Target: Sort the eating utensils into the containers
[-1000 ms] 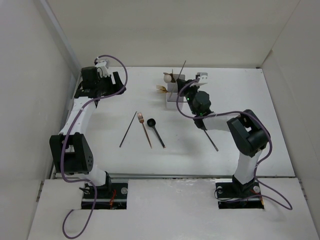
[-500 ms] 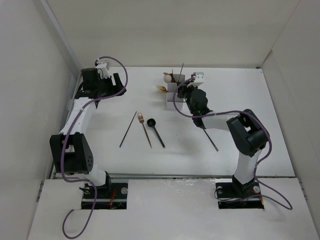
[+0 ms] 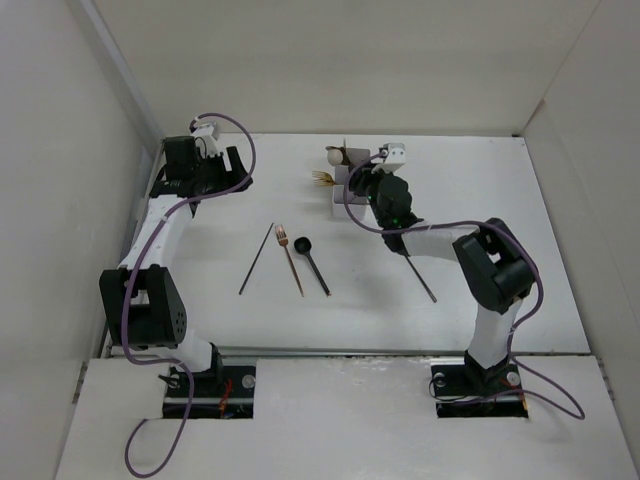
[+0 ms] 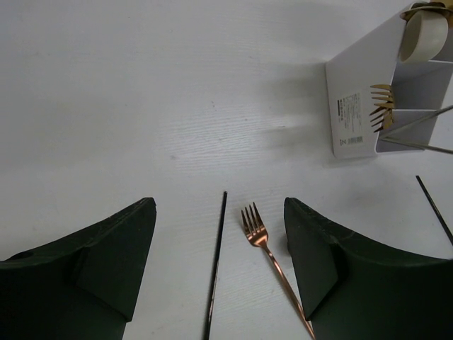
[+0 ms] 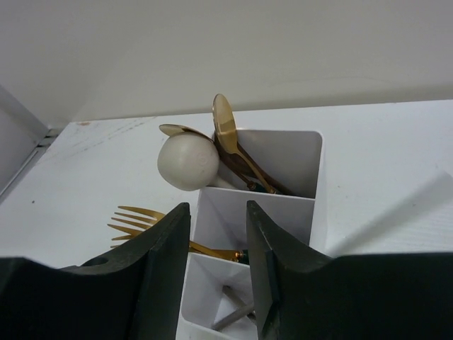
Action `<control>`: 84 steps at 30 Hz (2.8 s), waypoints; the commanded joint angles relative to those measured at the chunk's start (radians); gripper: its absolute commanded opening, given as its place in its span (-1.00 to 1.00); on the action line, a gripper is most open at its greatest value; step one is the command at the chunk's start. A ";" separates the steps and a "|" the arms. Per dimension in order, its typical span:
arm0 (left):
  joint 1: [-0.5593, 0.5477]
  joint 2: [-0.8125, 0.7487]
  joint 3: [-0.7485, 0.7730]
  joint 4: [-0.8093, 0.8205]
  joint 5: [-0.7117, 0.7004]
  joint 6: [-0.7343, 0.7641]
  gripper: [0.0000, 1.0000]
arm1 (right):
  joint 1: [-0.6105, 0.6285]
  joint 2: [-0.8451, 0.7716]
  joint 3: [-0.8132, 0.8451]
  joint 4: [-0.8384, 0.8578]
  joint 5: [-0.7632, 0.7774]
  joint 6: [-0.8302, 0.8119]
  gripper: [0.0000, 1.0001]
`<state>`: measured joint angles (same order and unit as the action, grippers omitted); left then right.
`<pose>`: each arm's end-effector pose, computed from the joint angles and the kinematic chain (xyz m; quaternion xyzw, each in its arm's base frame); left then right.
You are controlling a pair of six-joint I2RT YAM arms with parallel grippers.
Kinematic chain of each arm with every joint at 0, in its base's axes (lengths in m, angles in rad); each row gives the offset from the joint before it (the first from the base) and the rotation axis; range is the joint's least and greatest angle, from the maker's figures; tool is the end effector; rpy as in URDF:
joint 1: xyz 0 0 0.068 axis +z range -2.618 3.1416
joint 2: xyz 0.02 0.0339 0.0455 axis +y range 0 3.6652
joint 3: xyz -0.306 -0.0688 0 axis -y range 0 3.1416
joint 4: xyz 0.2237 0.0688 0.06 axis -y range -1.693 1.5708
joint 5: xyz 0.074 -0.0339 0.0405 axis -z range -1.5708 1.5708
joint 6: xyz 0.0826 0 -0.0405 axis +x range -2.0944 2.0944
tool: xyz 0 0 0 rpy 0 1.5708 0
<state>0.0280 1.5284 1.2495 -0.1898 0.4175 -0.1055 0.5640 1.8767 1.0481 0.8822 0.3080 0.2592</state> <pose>0.3728 -0.0231 0.3478 0.0527 0.8389 -0.1963 0.5050 0.4022 0.2248 0.2892 0.0068 0.6888 0.1902 0.6995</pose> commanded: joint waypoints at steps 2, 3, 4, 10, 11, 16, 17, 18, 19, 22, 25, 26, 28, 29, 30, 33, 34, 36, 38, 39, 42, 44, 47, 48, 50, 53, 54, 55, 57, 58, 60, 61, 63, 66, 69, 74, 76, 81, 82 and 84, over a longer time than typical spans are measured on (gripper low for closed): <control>0.006 -0.053 -0.022 0.036 0.006 0.009 0.41 | 0.008 -0.028 0.020 0.040 0.020 0.006 -0.12; 0.006 -0.053 -0.022 0.036 0.015 0.009 0.41 | 0.008 -0.028 0.020 0.040 0.020 -0.008 -0.12; 0.006 -0.053 -0.022 0.036 0.015 0.009 0.41 | 0.017 -0.045 0.020 0.049 0.031 -0.017 -0.12; 0.006 -0.053 -0.041 0.036 0.029 0.039 0.32 | 0.051 -0.162 0.038 0.013 0.040 -0.165 -0.02; 0.006 -0.053 -0.041 0.036 0.041 0.059 0.24 | 0.051 -0.178 0.070 -0.014 0.031 -0.176 0.01; 0.006 -0.043 -0.070 -0.087 0.066 0.278 0.24 | 0.051 -0.318 0.148 -0.169 -0.046 -0.300 0.30; 0.006 -0.043 -0.079 -0.117 0.035 0.317 0.24 | 0.051 -0.339 0.162 -0.249 -0.056 -0.323 0.44; -0.025 -0.034 -0.097 -0.144 0.015 0.363 0.26 | 0.051 -0.358 0.200 -0.305 -0.072 -0.345 0.50; -0.045 -0.034 -0.110 -0.172 -0.005 0.416 0.31 | 0.036 -0.375 0.220 -0.365 -0.072 -0.362 0.54; -0.135 0.013 -0.163 -0.256 -0.123 0.573 0.34 | -0.019 -0.428 0.277 -0.592 -0.136 -0.373 0.63; -0.166 0.079 -0.164 -0.309 -0.184 0.569 0.26 | -0.064 -0.502 0.252 -0.657 -0.187 -0.383 0.65; -0.166 0.099 -0.153 -0.321 -0.184 0.552 0.21 | -0.075 -0.523 0.238 -0.657 -0.196 -0.383 0.68; -0.157 0.139 -0.116 -0.343 -0.184 0.540 0.15 | -0.099 -0.583 0.211 -0.657 -0.208 -0.393 0.68; -0.157 0.174 -0.105 -0.356 -0.184 0.529 0.12 | -0.099 -0.620 0.184 -0.657 -0.208 -0.403 0.68; -0.157 0.191 -0.093 -0.373 -0.184 0.529 0.12 | -0.111 -0.637 0.170 -0.657 -0.208 -0.417 0.68; -0.181 0.248 -0.047 -0.385 -0.184 0.538 0.12 | -0.121 -0.683 0.122 -0.657 -0.218 -0.452 0.68; -0.195 0.262 -0.036 -0.411 -0.197 0.538 0.12 | -0.131 -0.712 0.110 -0.657 -0.218 -0.477 0.68; -0.207 0.303 -0.013 -0.433 -0.206 0.527 0.09 | -0.131 -0.738 0.080 -0.657 -0.208 -0.488 0.68; -0.218 0.312 -0.013 -0.445 -0.218 0.527 0.06 | -0.142 -0.772 0.064 -0.657 -0.198 -0.502 0.68; -0.218 0.325 -0.013 -0.445 -0.238 0.527 0.06 | -0.153 -0.783 0.052 -0.657 -0.185 -0.502 0.68; -0.227 0.335 -0.022 -0.436 -0.305 0.527 -0.07 | -0.162 -0.809 0.043 -0.657 -0.185 -0.502 0.68; -0.227 0.367 -0.022 -0.436 -0.335 0.527 -0.26 | -0.162 -0.820 0.033 -0.657 -0.175 -0.511 0.68; -0.237 0.426 -0.001 -0.474 -0.359 0.540 -0.51 | -0.162 -0.838 0.015 -0.657 -0.152 -0.511 0.68; -0.237 0.438 0.008 -0.474 -0.359 0.549 -0.60 | -0.162 -0.838 0.015 -0.657 -0.152 -0.520 0.68; -0.237 0.450 -0.002 -0.464 -0.391 0.549 -0.93 | -0.162 -0.850 0.003 -0.657 -0.130 -0.520 0.68; -0.214 0.450 -0.013 -0.433 -0.391 0.549 -1.00 | -0.162 -0.875 -0.019 -0.657 -0.121 -0.520 0.68; -0.205 0.450 -0.013 -0.433 -0.391 0.549 -1.00 | -0.162 -0.875 -0.019 -0.657 -0.110 -0.520 0.68; -0.185 0.450 0.010 -0.433 -0.364 0.540 -1.00 | -0.162 -0.887 -0.029 -0.657 -0.110 -0.520 0.68; -0.160 0.441 0.031 -0.444 -0.323 0.530 -1.00 | -0.162 -0.896 -0.030 -0.657 -0.110 -0.520 0.65; -0.145 0.423 0.043 -0.444 -0.301 0.508 -1.00 | -0.162 -0.896 -0.039 -0.657 -0.110 -0.520 0.65; -0.105 0.376 0.088 -0.444 -0.225 0.495 -1.00 | -0.171 -0.896 -0.039 -0.657 -0.110 -0.520 0.69; -0.105 0.354 0.105 -0.444 -0.205 0.481 -1.00 | -0.171 -0.896 -0.039 -0.657 -0.110 -0.520 0.72; -0.092 0.308 0.151 -0.418 -0.169 0.481 -1.00 | -0.182 -0.887 -0.039 -0.657 -0.156 -0.520 0.88; -0.092 0.221 0.229 -0.408 -0.140 0.492 -1.00 | -0.216 -0.831 -0.039 -0.657 -0.211 -0.520 1.00; -0.126 0.147 0.304 -0.399 -0.095 0.515 -1.00 | -0.256 -0.774 0.003 -0.657 -0.221 -0.488 1.00; -0.278 0.090 0.442 -0.297 -0.020 0.537 -1.00 | -0.332 -0.728 0.047 -0.657 -0.238 -0.474 1.00; -0.325 0.119 0.494 -0.272 0.009 0.537 -1.00 | -0.343 -0.717 0.047 -0.657 -0.237 -0.517 1.00; -0.468 0.226 0.593 -0.180 0.135 0.561 -1.00 | -0.352 -0.717 0.067 -0.657 -0.250 -0.566 1.00; -0.483 0.243 0.593 -0.162 0.148 0.561 -1.00 | -0.361 -0.717 0.067 -0.657 -0.250 -0.566 1.00; -0.510 0.278 0.619 -0.116 0.200 0.572 -1.00 | -0.372 -0.717 0.076 -0.657 -0.263 -0.566 1.00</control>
<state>-0.4591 1.7432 1.8431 -0.3641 0.5087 0.4389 0.2127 1.1782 1.0683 0.1890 0.0696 -0.2855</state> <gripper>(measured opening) 0.025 0.998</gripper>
